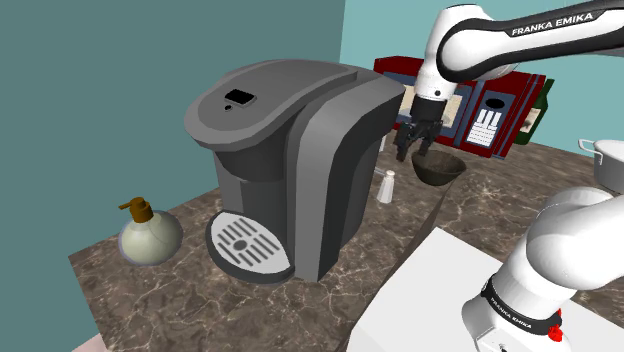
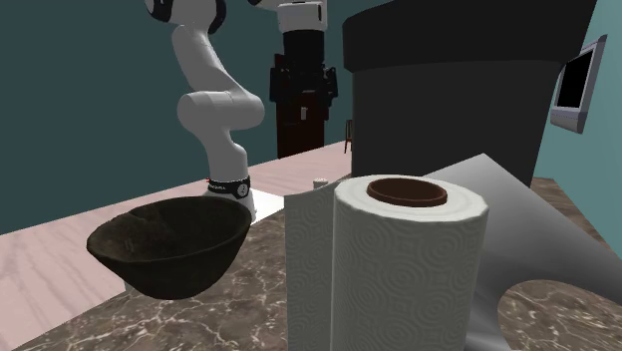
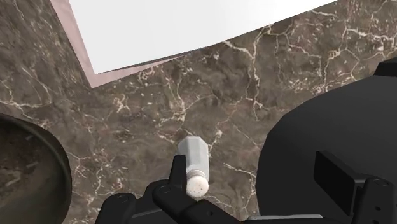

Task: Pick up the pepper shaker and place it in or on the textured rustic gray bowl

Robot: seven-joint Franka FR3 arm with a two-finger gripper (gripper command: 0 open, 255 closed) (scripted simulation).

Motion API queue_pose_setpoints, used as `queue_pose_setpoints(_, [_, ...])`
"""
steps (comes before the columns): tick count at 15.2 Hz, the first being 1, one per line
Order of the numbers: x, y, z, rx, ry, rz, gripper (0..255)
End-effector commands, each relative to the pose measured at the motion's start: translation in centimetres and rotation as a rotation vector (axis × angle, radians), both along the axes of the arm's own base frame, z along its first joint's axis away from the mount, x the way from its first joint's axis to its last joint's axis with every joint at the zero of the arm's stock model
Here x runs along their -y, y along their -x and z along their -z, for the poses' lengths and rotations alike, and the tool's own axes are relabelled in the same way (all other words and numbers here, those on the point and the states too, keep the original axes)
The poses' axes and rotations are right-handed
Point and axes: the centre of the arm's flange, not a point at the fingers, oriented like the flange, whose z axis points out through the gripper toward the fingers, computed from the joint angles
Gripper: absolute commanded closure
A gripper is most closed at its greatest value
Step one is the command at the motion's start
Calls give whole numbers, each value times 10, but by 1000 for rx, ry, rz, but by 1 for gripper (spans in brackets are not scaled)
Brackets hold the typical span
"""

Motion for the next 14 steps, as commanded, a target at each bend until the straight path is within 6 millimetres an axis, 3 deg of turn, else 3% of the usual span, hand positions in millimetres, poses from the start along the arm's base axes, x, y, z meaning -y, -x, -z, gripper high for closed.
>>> queue_pose_setpoints(1, [9,-10,22,23,11,19,0])
queue_pose_setpoints(8, [40,-46,92,89,45,85,0])
queue_pose_setpoints(14, [40,-49,124,89,45,85,0])
